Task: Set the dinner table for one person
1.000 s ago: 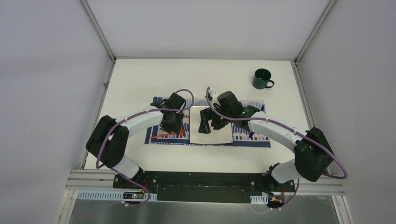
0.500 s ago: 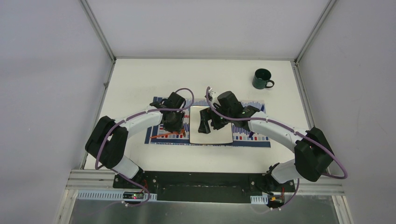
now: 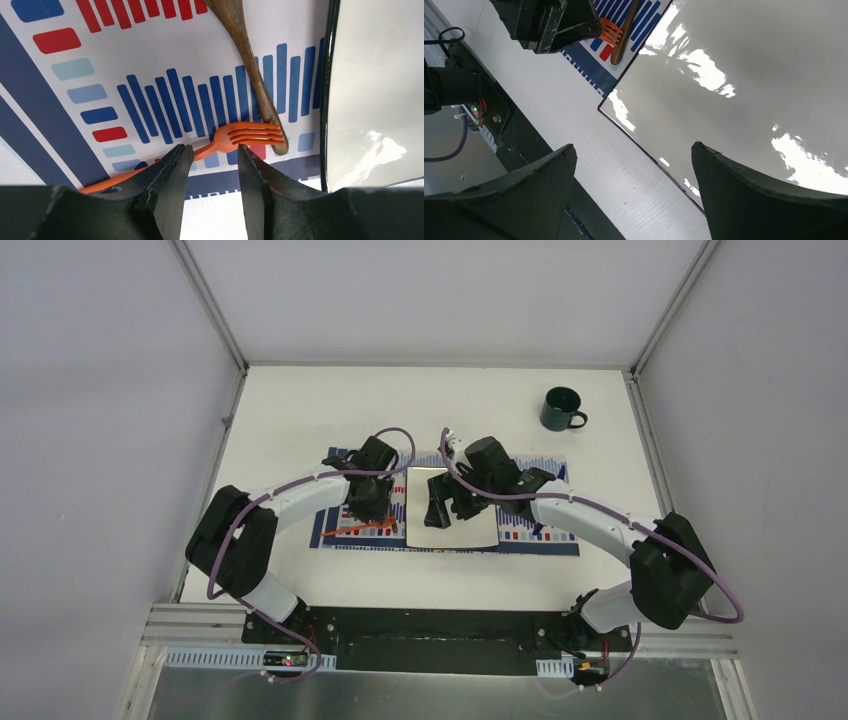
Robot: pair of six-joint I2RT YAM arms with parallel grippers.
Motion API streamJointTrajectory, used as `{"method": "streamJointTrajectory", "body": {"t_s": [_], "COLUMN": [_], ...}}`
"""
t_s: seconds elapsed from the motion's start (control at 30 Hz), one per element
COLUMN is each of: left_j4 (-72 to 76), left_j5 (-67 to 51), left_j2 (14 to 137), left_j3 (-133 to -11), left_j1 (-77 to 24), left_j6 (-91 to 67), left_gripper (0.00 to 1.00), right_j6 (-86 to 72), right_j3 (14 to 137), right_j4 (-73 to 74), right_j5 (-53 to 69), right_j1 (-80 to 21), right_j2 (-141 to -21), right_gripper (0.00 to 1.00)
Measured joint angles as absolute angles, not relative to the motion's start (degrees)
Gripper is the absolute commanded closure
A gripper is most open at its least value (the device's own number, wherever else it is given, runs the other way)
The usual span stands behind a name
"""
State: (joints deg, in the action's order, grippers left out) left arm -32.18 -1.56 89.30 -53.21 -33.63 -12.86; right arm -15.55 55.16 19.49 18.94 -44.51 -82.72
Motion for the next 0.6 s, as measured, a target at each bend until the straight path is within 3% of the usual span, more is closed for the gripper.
{"method": "streamJointTrajectory", "body": {"t_s": [0.6], "left_j4": [-32.62], "left_j5": [-3.01], "left_j2": [92.6], "left_j3": [-54.65], "left_j1": [-32.51], "left_j6": [-12.62], "left_gripper": [0.6], "right_j6": [-15.51], "right_j3": [54.96], "right_j4": [19.51], "right_j5": [18.96], "right_j1": [-44.95], "right_j2": [-82.72], "right_gripper": [0.11]}}
